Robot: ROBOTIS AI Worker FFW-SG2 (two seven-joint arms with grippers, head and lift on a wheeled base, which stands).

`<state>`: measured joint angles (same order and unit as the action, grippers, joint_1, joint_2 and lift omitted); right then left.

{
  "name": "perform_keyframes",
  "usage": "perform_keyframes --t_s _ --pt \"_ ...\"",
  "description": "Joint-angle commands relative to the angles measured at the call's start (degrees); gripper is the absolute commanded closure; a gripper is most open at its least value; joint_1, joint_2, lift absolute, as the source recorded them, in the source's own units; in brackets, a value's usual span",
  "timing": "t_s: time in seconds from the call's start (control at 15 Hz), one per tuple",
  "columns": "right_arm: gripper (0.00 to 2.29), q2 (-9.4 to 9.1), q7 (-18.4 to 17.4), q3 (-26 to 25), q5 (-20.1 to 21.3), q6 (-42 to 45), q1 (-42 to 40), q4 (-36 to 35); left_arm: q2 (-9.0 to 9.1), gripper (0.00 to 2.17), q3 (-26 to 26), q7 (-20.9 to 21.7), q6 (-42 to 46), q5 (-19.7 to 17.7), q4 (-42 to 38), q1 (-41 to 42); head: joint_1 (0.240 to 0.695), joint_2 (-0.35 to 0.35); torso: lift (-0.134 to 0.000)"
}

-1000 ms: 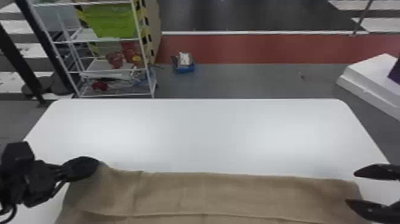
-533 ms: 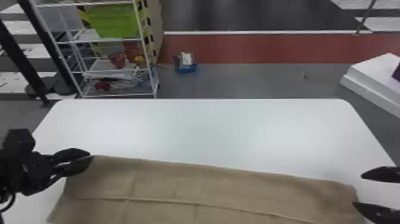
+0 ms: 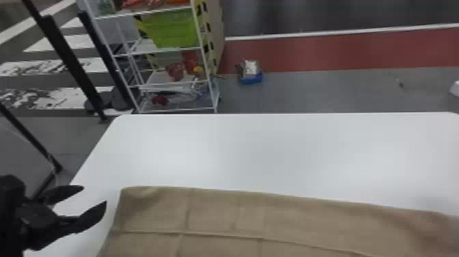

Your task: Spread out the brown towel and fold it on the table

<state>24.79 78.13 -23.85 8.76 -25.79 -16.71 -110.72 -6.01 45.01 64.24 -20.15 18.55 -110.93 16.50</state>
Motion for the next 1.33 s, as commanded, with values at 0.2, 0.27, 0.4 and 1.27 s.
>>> perform_keyframes --t_s 0.2,0.27,0.4,1.27 --pt "0.1 -0.01 0.19 -0.85 -0.14 3.68 -0.34 1.65 0.83 0.08 -2.12 -1.4 -14.44 -1.5 -3.06 4.33 0.695 0.237 -0.124" --pt "0.1 -0.01 0.19 -1.11 -0.32 3.68 -0.34 1.91 0.91 0.1 -1.85 -1.31 -14.44 -1.67 -3.15 4.85 0.695 0.232 -0.124" --pt "0.1 0.08 0.19 -1.2 -0.32 3.85 -0.7 2.17 1.09 0.2 -1.15 -1.23 -15.67 -3.25 -4.03 5.82 0.695 0.213 -0.124" --pt "0.1 0.26 0.19 -1.73 -0.32 6.49 -1.22 4.02 3.02 0.71 -3.96 -1.67 -24.46 -8.44 -7.28 7.14 0.695 0.133 -0.124"
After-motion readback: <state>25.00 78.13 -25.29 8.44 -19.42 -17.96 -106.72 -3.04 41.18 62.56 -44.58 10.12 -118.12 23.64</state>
